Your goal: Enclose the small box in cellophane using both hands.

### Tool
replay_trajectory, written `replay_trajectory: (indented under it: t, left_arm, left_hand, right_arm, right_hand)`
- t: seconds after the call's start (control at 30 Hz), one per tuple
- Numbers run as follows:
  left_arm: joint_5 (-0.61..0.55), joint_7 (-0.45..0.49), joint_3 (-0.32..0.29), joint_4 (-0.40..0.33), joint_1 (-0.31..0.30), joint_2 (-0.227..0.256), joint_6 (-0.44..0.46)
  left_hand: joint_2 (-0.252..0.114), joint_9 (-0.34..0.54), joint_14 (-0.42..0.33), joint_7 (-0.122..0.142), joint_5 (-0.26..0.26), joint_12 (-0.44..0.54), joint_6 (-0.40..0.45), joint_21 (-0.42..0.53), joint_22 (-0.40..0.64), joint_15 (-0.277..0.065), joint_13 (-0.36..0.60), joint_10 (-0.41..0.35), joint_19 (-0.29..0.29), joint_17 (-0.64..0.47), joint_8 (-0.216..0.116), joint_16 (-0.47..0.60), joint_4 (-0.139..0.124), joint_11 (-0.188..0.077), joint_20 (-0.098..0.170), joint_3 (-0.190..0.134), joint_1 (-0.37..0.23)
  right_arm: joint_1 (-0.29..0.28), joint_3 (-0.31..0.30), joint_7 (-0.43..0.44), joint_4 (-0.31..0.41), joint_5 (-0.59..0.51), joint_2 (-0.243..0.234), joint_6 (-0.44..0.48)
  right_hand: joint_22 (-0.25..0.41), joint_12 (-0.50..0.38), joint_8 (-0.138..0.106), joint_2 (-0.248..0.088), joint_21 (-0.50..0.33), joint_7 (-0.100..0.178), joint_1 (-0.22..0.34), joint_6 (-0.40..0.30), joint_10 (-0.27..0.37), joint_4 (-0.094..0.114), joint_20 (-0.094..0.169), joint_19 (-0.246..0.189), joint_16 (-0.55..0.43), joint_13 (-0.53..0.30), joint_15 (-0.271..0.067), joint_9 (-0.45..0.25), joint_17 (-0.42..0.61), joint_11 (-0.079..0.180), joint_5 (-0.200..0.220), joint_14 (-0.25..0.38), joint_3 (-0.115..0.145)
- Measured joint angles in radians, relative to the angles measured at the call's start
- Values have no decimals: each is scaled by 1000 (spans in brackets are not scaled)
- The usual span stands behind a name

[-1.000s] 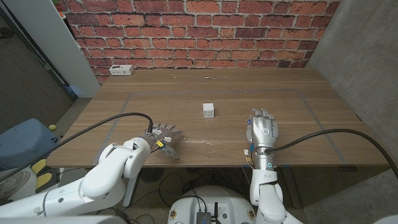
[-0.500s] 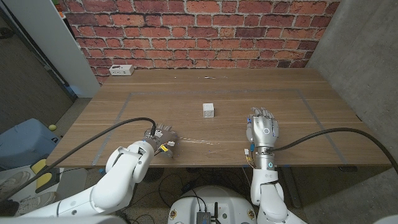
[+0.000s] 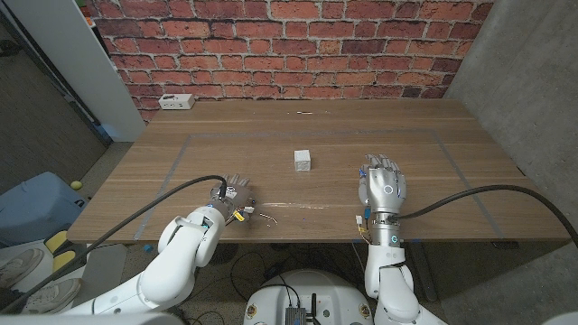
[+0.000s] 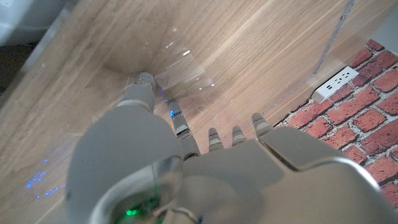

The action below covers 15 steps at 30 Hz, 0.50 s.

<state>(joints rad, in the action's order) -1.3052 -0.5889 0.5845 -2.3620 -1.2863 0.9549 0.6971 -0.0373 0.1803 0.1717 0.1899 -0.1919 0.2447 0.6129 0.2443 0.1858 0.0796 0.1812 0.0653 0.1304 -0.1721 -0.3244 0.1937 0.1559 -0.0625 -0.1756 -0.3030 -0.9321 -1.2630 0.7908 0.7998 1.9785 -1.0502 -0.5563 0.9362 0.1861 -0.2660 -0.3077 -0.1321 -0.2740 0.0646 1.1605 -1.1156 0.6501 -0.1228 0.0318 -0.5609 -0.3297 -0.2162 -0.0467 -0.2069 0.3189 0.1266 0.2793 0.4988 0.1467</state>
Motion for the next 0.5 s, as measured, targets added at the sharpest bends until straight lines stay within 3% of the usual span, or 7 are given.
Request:
replay_trajectory:
  t: [0.17, 0.43, 0.47, 0.5]
  left_arm:
    - [7, 54, -22, 50, -23, -34, -16]
    - [28, 202, -32, 97, -51, -63, -21]
    - [34, 234, -33, 100, -53, -65, -21]
    - [41, 262, -35, 112, -59, -74, -22]
  left_hand:
    - [-23, 0, -24, -9, 7, 9, 87, 0, 0, -21, 0, -76, -50, 2, -18, 0, 7, -4, 1, -8, -45]
    - [-88, 1, -157, -4, 15, 22, 224, 11, -5, -54, 0, -245, -157, 5, -47, 7, 3, -23, 20, -25, -112]
    - [-91, 5, -167, -21, 15, 22, 269, 11, -5, -58, 0, -258, -165, 5, -48, 7, 3, -23, 25, -25, -115]
    - [-94, 14, -174, -70, 15, 22, 325, 15, -5, -66, 0, -269, -174, 5, -53, 7, 3, -23, 28, -25, -117]
  right_arm:
    - [1, 2, -7, 4, -6, -3, 16]
    - [3, 3, -21, 10, -9, -4, 26]
    - [3, 3, -23, 12, -9, -5, 26]
    - [3, 3, -30, 14, -9, -7, 29]
  right_hand:
    - [0, 4, 3, 0, 0, 0, 0, 0, 0, 0, 0, 0, 1, 0, -3, 1, -4, 0, -1, 3, 0]
    - [0, 4, 3, 1, 0, 0, 0, 0, 0, 0, -5, -5, 5, 0, -3, 4, -4, 0, -1, 3, 0]
    - [0, 4, 3, 6, 0, 0, -6, 0, 0, 0, -5, -5, 6, 0, -3, 4, -4, 0, -1, 3, 0]
    - [0, 8, 3, 12, 0, 1, -12, 1, -4, 0, -5, -5, 8, 0, -3, 4, -4, -4, -6, 3, 0]
